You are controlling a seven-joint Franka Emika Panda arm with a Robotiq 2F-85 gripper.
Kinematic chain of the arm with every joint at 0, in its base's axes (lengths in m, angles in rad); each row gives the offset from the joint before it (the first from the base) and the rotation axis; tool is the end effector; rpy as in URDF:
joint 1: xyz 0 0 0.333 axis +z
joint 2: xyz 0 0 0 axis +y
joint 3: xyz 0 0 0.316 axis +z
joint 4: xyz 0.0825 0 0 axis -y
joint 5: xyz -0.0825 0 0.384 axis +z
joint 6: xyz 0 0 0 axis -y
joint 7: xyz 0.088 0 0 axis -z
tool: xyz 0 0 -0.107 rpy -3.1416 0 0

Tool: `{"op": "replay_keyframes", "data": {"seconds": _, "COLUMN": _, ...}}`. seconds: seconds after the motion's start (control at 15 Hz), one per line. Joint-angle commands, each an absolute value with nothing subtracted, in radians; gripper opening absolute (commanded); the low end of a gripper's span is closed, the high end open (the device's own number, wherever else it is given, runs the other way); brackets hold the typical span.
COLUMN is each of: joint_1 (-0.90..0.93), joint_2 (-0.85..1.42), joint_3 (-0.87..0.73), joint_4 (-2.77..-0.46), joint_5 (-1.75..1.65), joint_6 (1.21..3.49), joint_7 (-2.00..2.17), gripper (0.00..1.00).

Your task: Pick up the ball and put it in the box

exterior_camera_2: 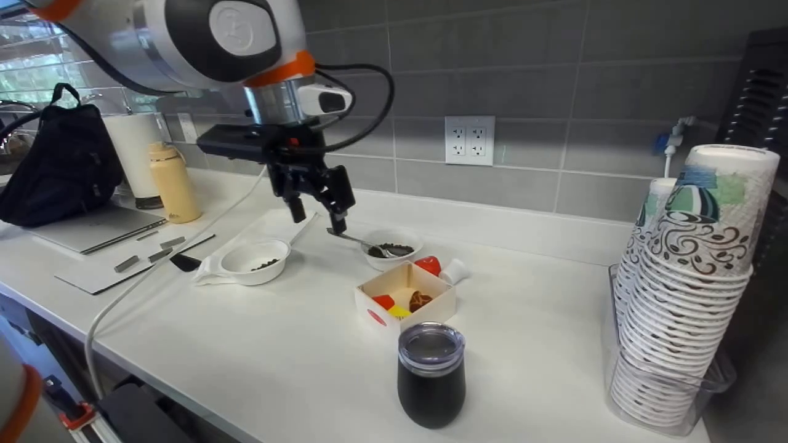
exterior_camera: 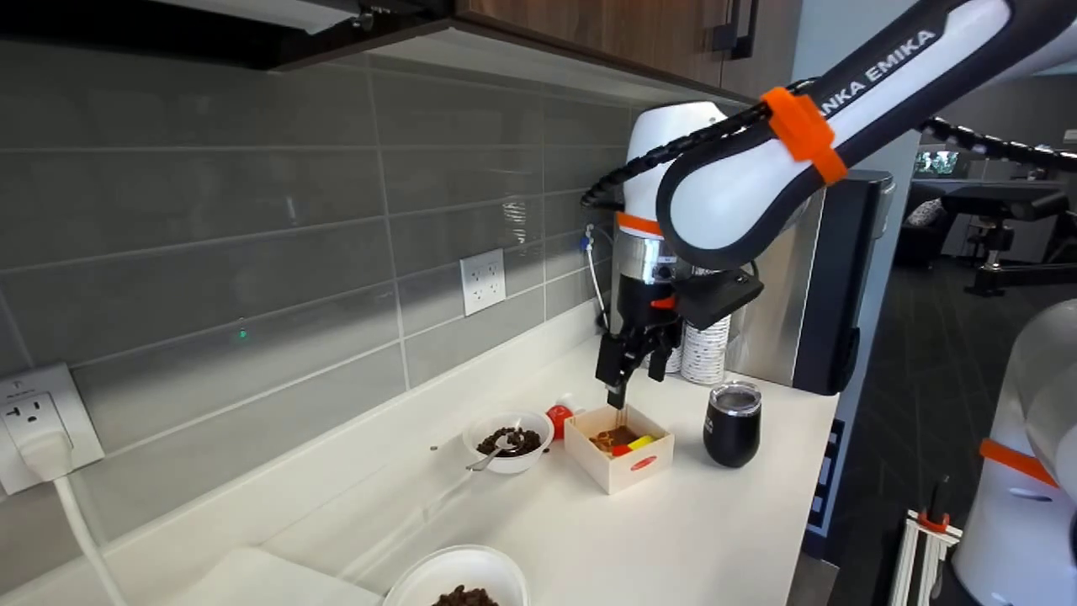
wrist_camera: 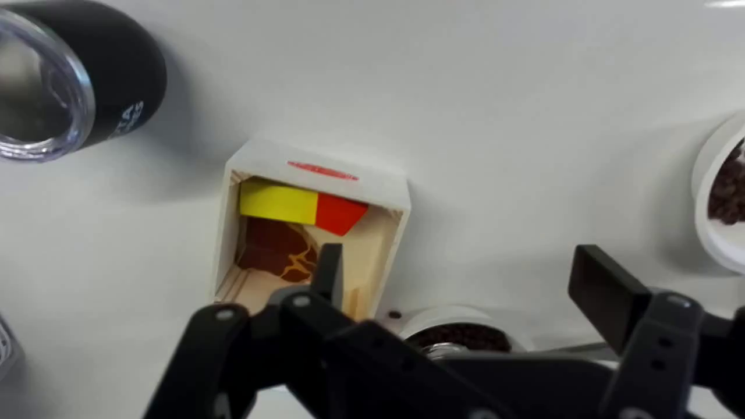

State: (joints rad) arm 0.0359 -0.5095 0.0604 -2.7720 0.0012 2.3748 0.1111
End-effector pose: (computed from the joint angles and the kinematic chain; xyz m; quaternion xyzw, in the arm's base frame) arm 0.3642 0.0335 0.3709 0.9983 -0.0108 0.0569 0.0086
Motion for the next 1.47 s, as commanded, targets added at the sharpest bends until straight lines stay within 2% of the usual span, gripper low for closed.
{"op": "replay_keyframes", "data": {"seconds": 0.0, "joint_1": -0.013, "joint_2": -0.360, "joint_3": -0.028, "joint_4": -2.772, "joint_5": 0.003, "joint_6": 2.609, "joint_7": 0.010, "gripper": 1.00}}
{"op": "replay_keyframes", "data": {"seconds": 0.4, "joint_1": 0.044, "joint_2": -0.086, "joint_3": -0.123, "joint_4": -2.671, "joint_5": 0.144, "joint_6": 2.863, "joint_7": -0.163, "gripper": 1.00}}
{"op": "replay_keyframes", "data": {"seconds": 1.4, "joint_1": -0.035, "joint_2": 0.249, "joint_3": -0.047, "joint_4": -2.348, "joint_5": 0.099, "joint_6": 2.835, "joint_7": -0.130, "gripper": 1.00}}
